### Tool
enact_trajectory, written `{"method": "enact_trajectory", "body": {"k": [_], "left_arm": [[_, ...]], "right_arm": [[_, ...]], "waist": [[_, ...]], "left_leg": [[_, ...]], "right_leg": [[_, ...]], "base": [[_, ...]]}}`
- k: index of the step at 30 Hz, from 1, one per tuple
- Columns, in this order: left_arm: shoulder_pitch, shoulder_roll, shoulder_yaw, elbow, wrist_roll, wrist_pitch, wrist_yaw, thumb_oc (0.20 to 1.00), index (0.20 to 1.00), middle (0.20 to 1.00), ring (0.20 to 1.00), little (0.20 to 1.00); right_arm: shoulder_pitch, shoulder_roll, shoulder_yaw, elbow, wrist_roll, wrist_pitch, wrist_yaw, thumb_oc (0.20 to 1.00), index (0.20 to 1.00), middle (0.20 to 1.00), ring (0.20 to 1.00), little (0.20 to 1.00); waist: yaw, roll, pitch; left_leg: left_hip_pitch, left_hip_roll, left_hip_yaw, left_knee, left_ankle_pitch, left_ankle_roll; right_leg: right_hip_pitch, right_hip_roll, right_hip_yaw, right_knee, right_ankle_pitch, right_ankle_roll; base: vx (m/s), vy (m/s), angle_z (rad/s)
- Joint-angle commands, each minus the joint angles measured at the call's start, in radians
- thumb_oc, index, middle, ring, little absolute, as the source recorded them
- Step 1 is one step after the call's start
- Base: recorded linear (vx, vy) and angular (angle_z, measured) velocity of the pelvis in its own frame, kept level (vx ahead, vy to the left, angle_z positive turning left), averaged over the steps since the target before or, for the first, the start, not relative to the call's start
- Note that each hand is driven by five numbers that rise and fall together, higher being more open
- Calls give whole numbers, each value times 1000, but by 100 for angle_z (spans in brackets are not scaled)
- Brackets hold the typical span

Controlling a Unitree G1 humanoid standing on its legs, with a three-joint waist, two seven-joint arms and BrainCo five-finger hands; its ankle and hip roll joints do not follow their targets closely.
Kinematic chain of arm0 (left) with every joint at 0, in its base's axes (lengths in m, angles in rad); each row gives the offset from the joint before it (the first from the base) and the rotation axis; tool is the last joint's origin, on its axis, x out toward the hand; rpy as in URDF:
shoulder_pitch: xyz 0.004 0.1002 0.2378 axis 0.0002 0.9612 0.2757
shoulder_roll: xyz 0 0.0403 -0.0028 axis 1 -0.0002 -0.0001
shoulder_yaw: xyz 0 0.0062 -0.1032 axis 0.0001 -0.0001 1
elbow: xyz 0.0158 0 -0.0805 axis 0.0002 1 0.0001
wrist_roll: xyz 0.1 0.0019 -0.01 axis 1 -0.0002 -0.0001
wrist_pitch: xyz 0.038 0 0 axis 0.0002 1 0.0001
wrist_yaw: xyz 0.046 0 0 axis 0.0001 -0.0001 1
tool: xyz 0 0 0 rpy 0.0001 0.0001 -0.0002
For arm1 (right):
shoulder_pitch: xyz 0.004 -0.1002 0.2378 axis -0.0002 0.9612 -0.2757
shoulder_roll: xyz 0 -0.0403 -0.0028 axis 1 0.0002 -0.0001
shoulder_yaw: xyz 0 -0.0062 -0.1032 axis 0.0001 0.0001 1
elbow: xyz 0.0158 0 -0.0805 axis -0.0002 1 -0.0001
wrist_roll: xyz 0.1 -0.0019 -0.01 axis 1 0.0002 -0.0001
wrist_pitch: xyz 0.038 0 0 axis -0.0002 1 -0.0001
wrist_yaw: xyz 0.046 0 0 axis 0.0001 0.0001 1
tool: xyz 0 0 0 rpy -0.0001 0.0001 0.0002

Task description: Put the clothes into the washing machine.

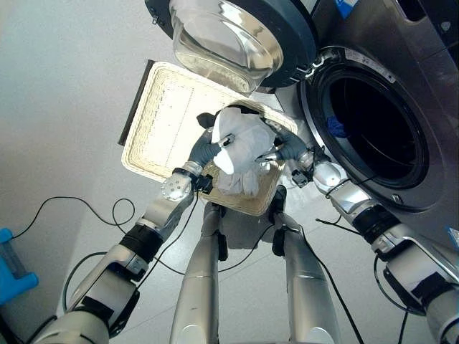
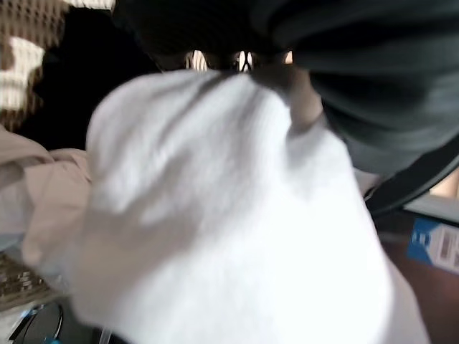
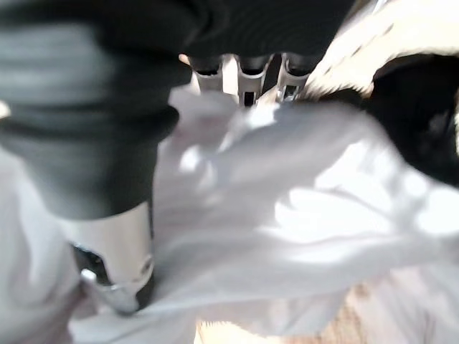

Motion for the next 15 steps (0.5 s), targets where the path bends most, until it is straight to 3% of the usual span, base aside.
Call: {"method": "enact_trajectory", "body": {"k": [1,7,15], "left_arm": [[-59,-42,-7,-31,-10,-35,-34,200,200,200,200,200],[-86,-69,-18,-28,-43,-48,-86,200,200,200,200,200],[-111,-98,-49,-83,-91,-24,-180,200,200,200,200,200]], "right_arm": [[-44,26,3,-32,62,14,68,1000,1000,1000,1000,1000],[-95,56,41,49,9,92,78,1000,1000,1000,1000,1000],[-153,93,51,160,-23,94,69,1000,1000,1000,1000,1000]], "waist": [[36,-13,-15],[44,-5,-15],[57,16,-15]], "left_leg": [[12,-74,19,87,-116,-22],[11,-81,11,85,-109,-23],[6,-92,2,85,-105,-18]], "right_leg": [[15,14,-66,-4,16,80],[19,12,-70,-13,20,77],[16,6,-75,-17,28,76]], "base": [[1,3,3],[3,5,3],[1,1,1]]}}
